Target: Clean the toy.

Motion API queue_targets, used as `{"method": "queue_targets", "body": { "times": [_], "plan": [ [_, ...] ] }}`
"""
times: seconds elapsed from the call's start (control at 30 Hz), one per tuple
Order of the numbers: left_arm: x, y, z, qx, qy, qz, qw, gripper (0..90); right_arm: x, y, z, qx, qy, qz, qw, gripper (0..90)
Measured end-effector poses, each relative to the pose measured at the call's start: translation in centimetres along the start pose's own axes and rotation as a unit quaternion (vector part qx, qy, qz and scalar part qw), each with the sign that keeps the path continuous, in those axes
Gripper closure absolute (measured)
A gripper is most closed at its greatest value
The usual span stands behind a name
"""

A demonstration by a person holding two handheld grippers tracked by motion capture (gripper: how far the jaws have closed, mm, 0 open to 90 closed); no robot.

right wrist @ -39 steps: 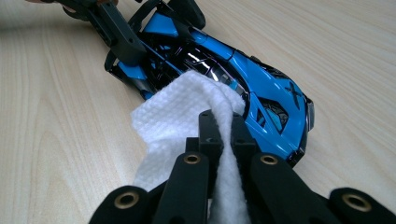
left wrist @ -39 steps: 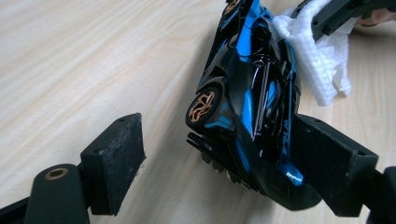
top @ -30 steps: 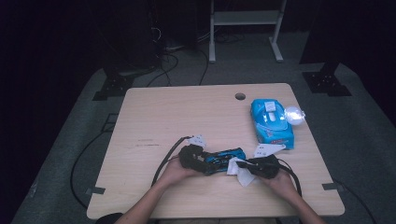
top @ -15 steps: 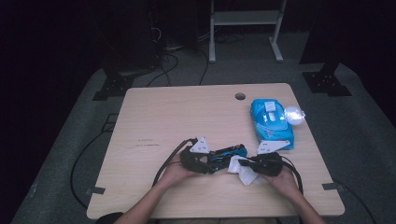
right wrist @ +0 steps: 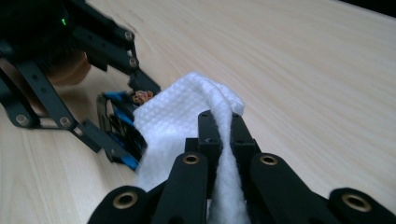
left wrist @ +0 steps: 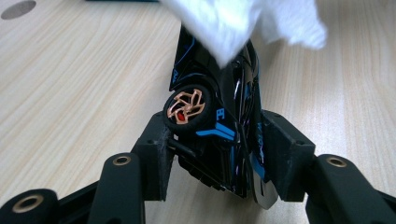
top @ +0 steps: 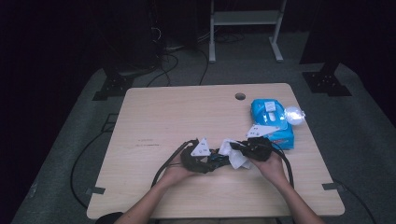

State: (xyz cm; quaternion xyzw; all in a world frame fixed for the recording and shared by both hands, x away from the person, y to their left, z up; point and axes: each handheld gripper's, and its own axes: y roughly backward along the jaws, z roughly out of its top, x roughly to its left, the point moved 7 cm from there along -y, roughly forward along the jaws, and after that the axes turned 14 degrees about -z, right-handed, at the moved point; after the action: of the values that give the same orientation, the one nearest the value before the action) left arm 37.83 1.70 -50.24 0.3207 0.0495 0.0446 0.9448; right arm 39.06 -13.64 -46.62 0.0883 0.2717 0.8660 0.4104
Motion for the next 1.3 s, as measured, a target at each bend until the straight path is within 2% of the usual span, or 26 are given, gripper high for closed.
{"method": "queue_targets", "body": {
  "times": [0.07, 0.1, 0.13, 0.2, 0.3, 0.37, 0.43, 0.53, 0.6, 0.67, 0.73, 0.83, 0.9, 0.97, 1.0, 1.03, 1.1, 1.17, 1.3],
  "plan": [
    [0.2, 0.2, 0.0, -0.014, 0.034, -0.024, 0.999, 38.5, -0.1, 0.2, -0.2, -0.004, -0.014, 0.01, 0.9998, 86.7],
    [0.3, 0.2, -0.1, -0.017, 0.044, -0.026, 0.9985, 37.9, -0.1, 0.3, -0.3, -0.006, -0.013, 0.008, 0.9999, 86.7],
    [0.4, 0.3, -0.2, -0.02, 0.05, -0.031, 0.9981, 39.2, 0.0, 0.3, -0.4, -0.006, -0.013, 0.009, 0.9999, 86.7],
    [0.2, 0.2, -0.3, -0.027, 0.056, -0.054, 0.9966, 48.9, 0.3, 0.3, -0.3, -0.003, -0.01, 0.005, 0.9999, 86.7],
    [-0.4, -0.1, -0.1, -0.018, 0.038, -0.059, 0.9974, 56.5, 1.3, 0.0, 0.2, -0.003, -0.001, 0.008, 1.0, 86.7],
    [-0.7, -0.2, 0.0, -0.009, 0.018, -0.047, 0.9987, 57.8, 2.3, -0.6, 0.7, -0.004, 0.003, 0.018, 0.9998, 86.7],
    [-0.8, -0.3, 0.2, -0.006, 0.009, -0.041, 0.9991, 58.1, 3.4, -1.2, 1.2, -0.006, 0.007, 0.026, 0.9996, 86.7],
    [-0.5, -0.1, 0.1, -0.009, 0.013, -0.039, 0.9991, 58.2, 4.6, -1.9, 1.5, -0.01, 0.024, 0.029, 0.9992, 86.6],
    [-0.4, 0.0, 0.0, -0.011, 0.014, -0.033, 0.9993, 58.2, 4.4, -1.8, 1.4, -0.011, 0.017, 0.029, 0.9994, 86.6],
    [-0.1, 0.2, -0.1, -0.012, 0.017, -0.027, 0.9994, 58.2, 3.3, -1.5, 1.2, -0.009, 0.014, 0.01, 0.9998, 86.6],
    [0.0, 0.4, -0.2, -0.011, 0.018, -0.026, 0.9994, 58.2, 2.1, -1.2, 0.9, -0.006, 0.0, -0.005, 1.0, 86.6],
    [0.1, 0.3, -0.2, -0.014, 0.019, -0.026, 0.9994, 58.2, 1.9, -1.1, 0.9, -0.015, -0.023, 0.005, 0.9996, 86.6],
    [0.1, 0.2, -0.1, -0.015, 0.02, -0.028, 0.9993, 58.1, 3.0, -1.5, 1.1, -0.017, -0.02, 0.022, 0.9994, 86.6],
    [0.1, 0.2, -0.2, -0.013, 0.019, -0.029, 0.9993, 58.2, 4.8, -2.0, 1.3, -0.019, -0.005, 0.045, 0.9988, 86.5],
    [0.1, 0.3, -0.2, -0.012, 0.021, -0.03, 0.9993, 58.2, 5.5, -2.2, 1.4, -0.018, 0.003, 0.051, 0.9986, 86.5],
    [0.1, 0.4, -0.3, -0.012, 0.02, -0.029, 0.9993, 58.1, 5.8, -2.2, 1.5, -0.019, 0.012, 0.047, 0.9986, 86.5],
    [0.2, 0.5, -0.4, -0.011, 0.021, -0.03, 0.9993, 58.2, 5.5, -2.0, 1.5, -0.018, 0.02, 0.039, 0.9989, 86.5],
    [0.3, 0.7, -0.5, -0.012, 0.02, -0.028, 0.9993, 58.2, 4.1, -1.7, 1.2, -0.014, 0.019, 0.015, 0.9996, 86.5],
    [0.6, 1.2, -0.7, -0.01, 0.022, -0.023, 0.9994, 58.1, 0.3, -0.8, 0.3, -0.009, -0.013, -0.025, 0.9996, 86.5]
  ]
}}
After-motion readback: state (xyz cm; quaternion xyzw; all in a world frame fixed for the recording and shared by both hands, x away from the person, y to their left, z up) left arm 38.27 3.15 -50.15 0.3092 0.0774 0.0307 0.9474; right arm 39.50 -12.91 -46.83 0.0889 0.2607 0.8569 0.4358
